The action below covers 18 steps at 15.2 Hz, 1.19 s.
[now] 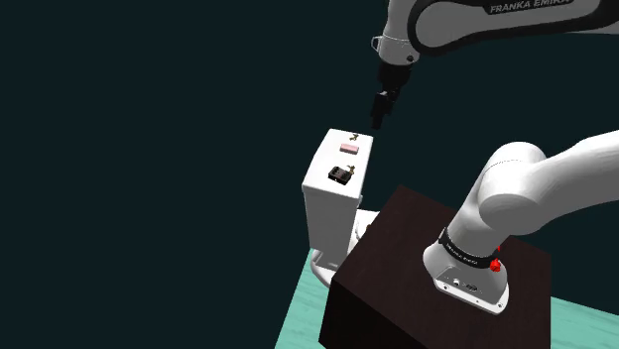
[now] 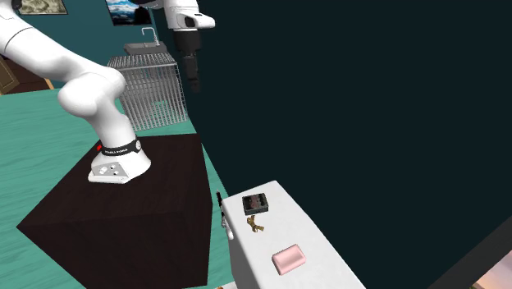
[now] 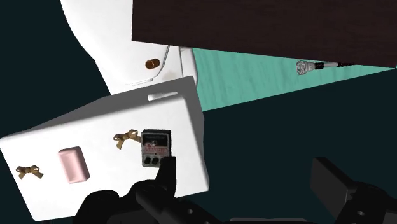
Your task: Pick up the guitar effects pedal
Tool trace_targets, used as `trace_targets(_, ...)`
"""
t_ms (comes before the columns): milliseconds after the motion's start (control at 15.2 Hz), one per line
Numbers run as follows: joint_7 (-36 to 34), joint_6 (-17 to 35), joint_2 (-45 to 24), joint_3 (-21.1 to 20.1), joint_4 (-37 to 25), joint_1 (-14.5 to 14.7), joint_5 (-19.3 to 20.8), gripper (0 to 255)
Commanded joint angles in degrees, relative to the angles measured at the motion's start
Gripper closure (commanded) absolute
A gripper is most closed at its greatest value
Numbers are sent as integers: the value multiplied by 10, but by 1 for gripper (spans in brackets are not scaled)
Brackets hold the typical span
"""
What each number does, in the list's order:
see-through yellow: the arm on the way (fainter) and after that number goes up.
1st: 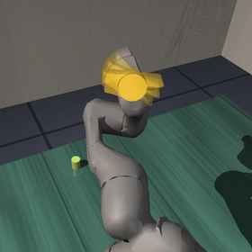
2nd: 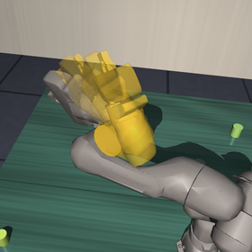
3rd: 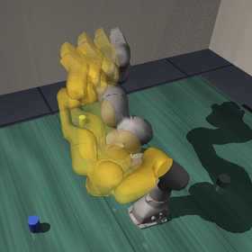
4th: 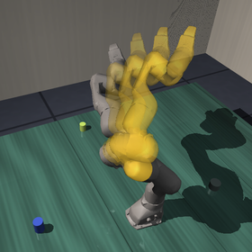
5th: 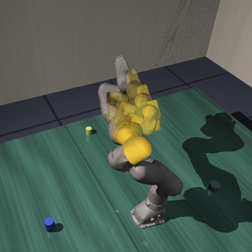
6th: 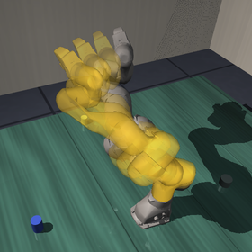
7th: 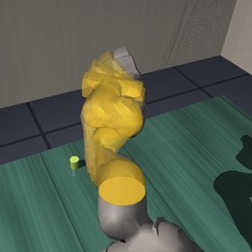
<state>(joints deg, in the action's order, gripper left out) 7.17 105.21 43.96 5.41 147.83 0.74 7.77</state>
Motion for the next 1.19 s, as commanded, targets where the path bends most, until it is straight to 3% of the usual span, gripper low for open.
trace_targets(0, 21, 55, -11, 16, 30, -2, 13, 0)
trace_targets(330, 73, 192, -67, 60, 83, -9, 45, 0)
trace_targets(726, 140, 371, -188, 119, 108, -8, 69, 0)
trace_targets(924, 184, 461, -266, 151, 103, 4, 62, 0)
trace_targets(1122, 250, 546, -352, 187, 87, 31, 19, 0)
